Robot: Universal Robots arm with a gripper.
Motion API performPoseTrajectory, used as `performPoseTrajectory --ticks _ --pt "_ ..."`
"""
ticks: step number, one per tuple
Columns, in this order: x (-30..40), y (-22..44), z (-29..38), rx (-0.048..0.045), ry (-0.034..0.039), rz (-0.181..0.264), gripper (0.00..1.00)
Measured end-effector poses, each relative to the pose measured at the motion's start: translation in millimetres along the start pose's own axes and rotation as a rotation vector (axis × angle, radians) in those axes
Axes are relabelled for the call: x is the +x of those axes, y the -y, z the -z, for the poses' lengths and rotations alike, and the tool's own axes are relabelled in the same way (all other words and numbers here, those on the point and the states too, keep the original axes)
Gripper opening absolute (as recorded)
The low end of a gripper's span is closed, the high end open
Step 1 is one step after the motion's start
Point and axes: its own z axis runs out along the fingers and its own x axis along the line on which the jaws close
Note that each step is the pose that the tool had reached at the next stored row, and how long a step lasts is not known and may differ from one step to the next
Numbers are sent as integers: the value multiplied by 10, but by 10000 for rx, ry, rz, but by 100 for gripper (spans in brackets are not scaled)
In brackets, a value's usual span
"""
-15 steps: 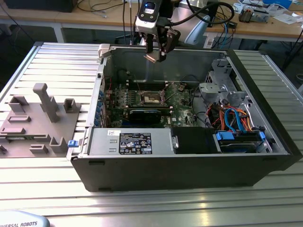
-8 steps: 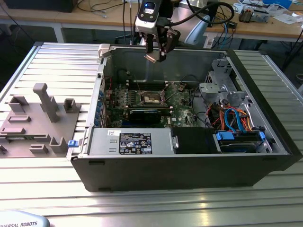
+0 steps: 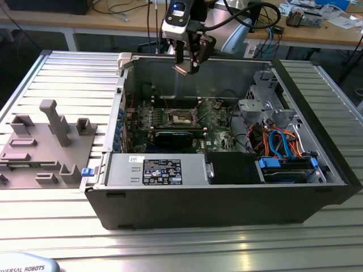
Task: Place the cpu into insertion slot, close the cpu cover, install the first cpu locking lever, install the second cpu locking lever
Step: 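Place the cpu into insertion slot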
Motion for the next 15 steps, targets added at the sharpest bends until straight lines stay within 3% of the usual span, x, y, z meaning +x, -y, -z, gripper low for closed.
performPoseTrajectory --ticks 15 --pt "0 0 0 -7 30 -336 54"
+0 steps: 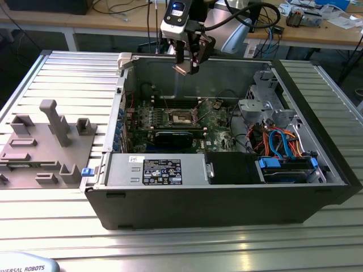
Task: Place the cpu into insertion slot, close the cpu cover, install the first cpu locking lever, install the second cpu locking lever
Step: 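Place the cpu into insertion slot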
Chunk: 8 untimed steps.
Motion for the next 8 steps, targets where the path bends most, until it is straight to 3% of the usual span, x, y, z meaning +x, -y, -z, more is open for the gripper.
performPoseTrajectory --ticks 8 --pt "0 0 0 -2 9 -103 54"
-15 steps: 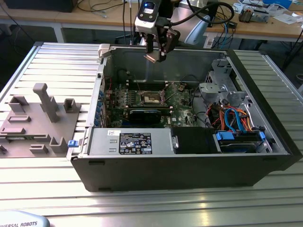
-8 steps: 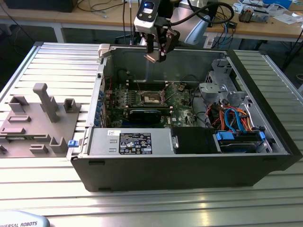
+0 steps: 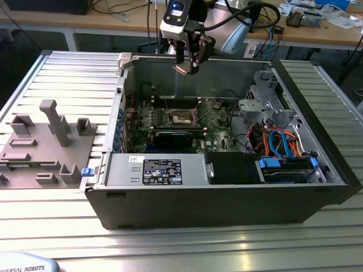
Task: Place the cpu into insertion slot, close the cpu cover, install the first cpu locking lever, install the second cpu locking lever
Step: 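Place the cpu into insertion slot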
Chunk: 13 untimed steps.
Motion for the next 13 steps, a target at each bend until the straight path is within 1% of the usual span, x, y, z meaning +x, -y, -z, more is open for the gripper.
performPoseTrajectory --ticks 13 --pt "0 0 0 -4 13 -151 54"
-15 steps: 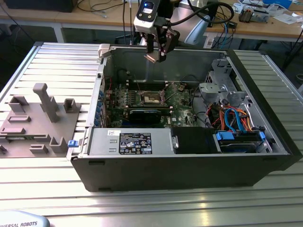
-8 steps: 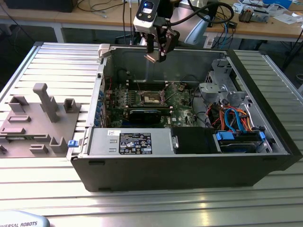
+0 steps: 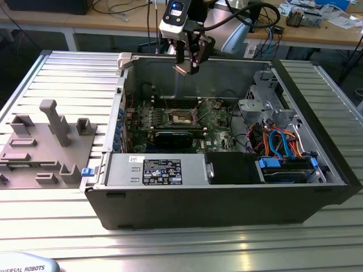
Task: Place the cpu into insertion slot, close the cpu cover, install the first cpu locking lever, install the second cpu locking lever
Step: 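Place the cpu into insertion slot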
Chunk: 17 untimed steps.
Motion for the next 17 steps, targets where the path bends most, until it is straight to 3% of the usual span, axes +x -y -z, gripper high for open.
performPoseTrajectory --ticks 17 --pt "0 0 0 -3 14 -154 54"
